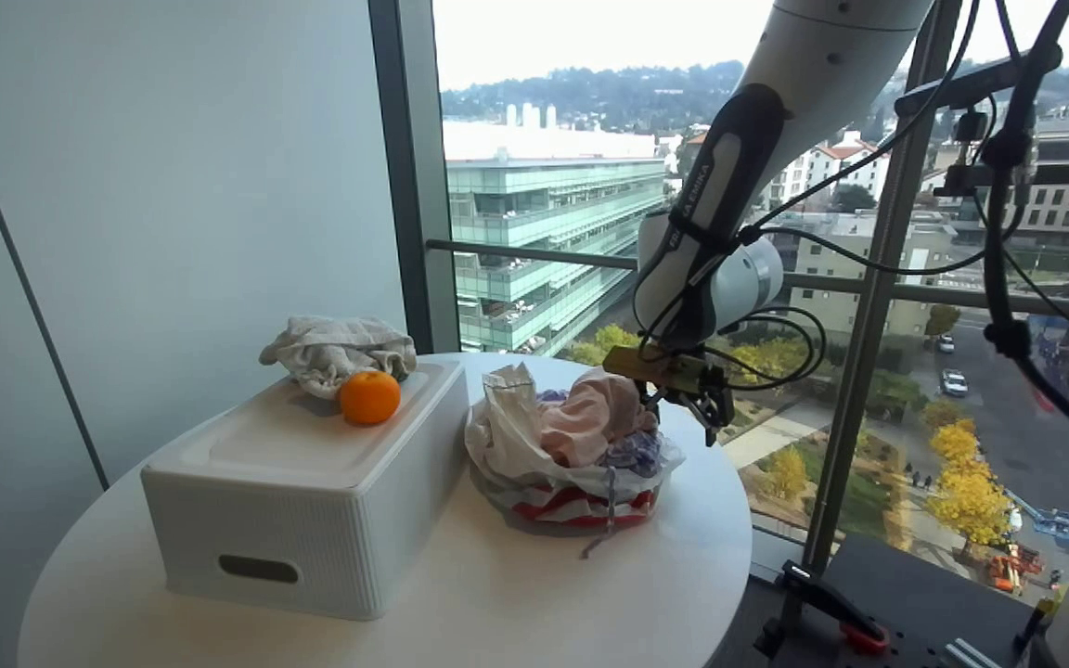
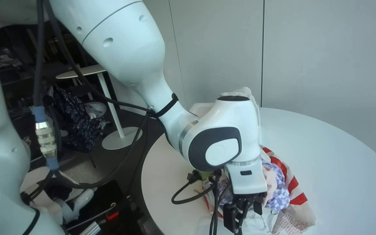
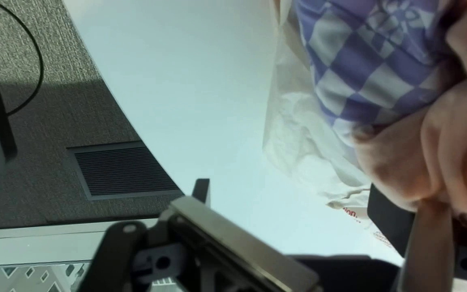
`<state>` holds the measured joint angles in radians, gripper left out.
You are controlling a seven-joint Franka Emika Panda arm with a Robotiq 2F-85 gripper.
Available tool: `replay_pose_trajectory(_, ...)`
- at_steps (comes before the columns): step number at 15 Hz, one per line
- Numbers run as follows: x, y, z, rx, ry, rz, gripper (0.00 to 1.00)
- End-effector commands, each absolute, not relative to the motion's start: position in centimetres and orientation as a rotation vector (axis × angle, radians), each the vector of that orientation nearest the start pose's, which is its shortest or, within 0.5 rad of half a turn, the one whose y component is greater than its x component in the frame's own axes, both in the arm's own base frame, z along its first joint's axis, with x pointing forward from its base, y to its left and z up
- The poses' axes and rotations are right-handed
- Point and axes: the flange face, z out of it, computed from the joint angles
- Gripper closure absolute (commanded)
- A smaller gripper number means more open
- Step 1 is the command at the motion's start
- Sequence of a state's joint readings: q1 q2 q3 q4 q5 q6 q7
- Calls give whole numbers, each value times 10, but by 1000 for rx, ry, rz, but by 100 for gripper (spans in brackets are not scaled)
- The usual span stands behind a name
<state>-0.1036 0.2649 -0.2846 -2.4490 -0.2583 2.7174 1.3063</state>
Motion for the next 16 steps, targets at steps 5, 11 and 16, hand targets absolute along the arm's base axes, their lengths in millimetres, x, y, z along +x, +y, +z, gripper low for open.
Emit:
replay_pose_trajectory(5, 478, -146, 193, -2486, 2091, -199, 0)
replay_pose_trajectory(11, 470, -150, 168, -2528, 2140, -165, 0)
replay_pose_trajectory(16, 463, -157, 162, -2587, 2160, -180, 25)
